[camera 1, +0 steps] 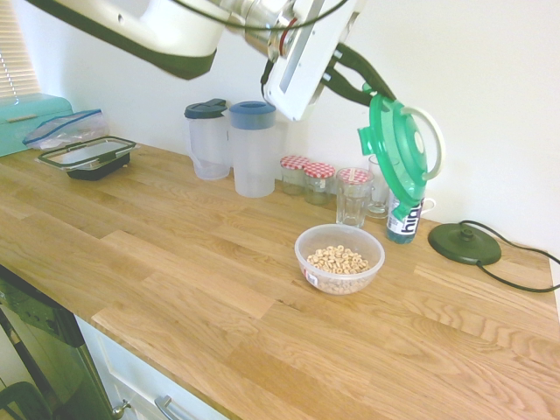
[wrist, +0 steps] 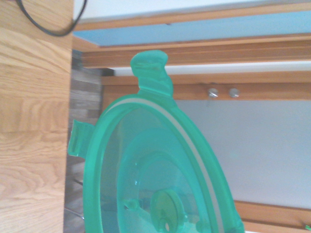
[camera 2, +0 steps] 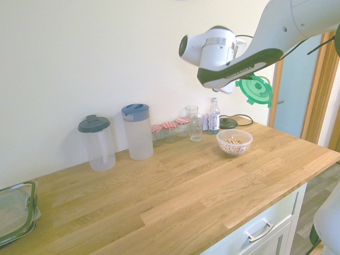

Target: Cover the lid of food container

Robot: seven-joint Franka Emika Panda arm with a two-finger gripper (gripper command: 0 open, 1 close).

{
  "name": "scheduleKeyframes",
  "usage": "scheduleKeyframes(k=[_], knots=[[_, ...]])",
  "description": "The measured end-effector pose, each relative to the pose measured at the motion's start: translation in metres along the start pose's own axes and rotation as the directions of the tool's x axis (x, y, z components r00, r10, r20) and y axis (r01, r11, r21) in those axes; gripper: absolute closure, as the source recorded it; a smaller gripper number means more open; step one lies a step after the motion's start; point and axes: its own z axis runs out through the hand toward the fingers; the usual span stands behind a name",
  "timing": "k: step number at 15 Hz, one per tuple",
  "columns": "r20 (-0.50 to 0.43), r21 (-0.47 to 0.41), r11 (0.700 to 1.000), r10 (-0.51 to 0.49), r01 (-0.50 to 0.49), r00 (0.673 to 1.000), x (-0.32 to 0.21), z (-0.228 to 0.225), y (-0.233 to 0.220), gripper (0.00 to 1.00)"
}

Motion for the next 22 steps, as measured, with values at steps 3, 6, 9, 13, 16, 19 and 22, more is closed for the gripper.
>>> scheduleKeyframes(k=[3, 6, 9, 13, 16, 19, 22], knots=[[-0.13, -0.13, 0.991, 0.009, -0.026, 0.992, -0.054, -0.004, -0.029, 1.0], [-0.242, -0.183, 0.983, -0.023, -0.023, 0.97, -0.086, -0.008, -0.062, 1.0], [-0.272, -0.197, 0.98, -0.038, -0.017, 0.962, -0.111, -0.011, -0.088, 1.0], [-0.283, -0.244, 0.97, -0.052, -0.02, 0.958, -0.133, -0.011, -0.104, 1.0], [-0.29, -0.237, 0.972, -0.066, -0.004, 0.955, -0.143, -0.012, -0.119, 1.0], [-0.293, -0.224, 0.975, -0.073, 0.006, 0.953, -0.146, -0.015, -0.134, 1.0], [-0.294, -0.218, 0.976, -0.083, 0.018, 0.952, -0.15, -0.019, -0.148, 1.0]])
